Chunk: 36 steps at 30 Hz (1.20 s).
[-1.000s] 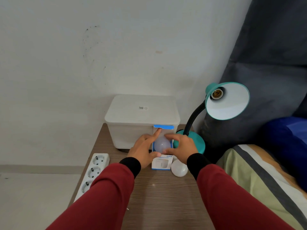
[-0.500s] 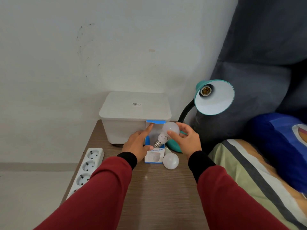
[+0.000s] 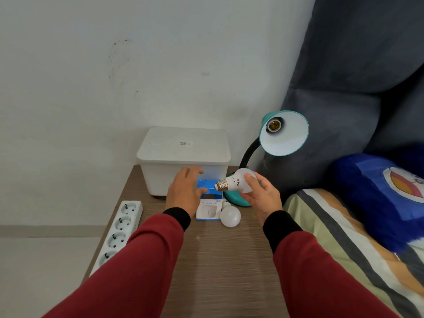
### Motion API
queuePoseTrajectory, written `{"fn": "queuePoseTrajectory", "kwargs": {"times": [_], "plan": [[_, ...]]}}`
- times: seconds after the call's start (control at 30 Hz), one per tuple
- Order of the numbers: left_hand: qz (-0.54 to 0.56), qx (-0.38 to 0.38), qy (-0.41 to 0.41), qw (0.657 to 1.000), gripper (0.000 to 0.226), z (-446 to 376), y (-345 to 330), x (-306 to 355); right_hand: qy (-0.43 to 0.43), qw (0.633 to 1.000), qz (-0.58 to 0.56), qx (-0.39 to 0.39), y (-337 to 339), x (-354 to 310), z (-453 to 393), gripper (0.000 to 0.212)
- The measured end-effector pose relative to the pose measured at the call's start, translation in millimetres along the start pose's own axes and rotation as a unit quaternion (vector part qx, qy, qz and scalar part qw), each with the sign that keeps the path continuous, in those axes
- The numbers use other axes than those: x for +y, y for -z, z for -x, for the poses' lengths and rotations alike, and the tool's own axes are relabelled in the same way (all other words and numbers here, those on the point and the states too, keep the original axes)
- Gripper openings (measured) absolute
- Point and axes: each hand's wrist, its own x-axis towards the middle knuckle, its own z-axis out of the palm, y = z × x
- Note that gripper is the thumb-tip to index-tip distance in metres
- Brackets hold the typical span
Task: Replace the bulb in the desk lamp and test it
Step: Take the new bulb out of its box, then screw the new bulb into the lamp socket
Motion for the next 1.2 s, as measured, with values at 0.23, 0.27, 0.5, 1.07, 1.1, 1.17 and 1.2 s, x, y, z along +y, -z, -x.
{"fn": "queuePoseTrajectory", "kwargs": {"times": [0.23, 0.27, 0.5, 1.07, 1.1, 1.17, 1.2], "plan": [[-0.057, -0.091, -0.049, 0.993, 0.024, -2, -12, -9, -0.023, 1.000, -0.006, 0.006, -4, 8, -10, 0.044], [-0.055, -0.089, -0.050, 0.993, 0.024, -2, -13, -10, -0.025, 1.000, -0.004, 0.008, -4, 9, -12, 0.044], [-0.049, -0.116, -0.058, 0.990, 0.025, -1, -16, -18, -0.039, 0.999, -0.009, -0.002, -11, 10, -14, 0.038], [-0.181, -0.114, -0.129, 0.968, 0.041, -41, 40, 43, 0.150, 0.987, -0.041, 0.048, 2, -61, 12, 0.052], [-0.173, -0.105, -0.144, 0.969, 0.044, -47, 44, 54, 0.163, 0.983, -0.027, 0.076, 7, -67, 12, 0.052], [-0.149, -0.091, -0.179, 0.968, 0.051, -61, 47, 77, 0.177, 0.975, 0.011, 0.133, 18, -75, 8, 0.052], [-0.138, -0.088, -0.200, 0.966, 0.056, -69, 47, 88, 0.176, 0.971, 0.035, 0.159, 22, -78, 6, 0.052]]}}
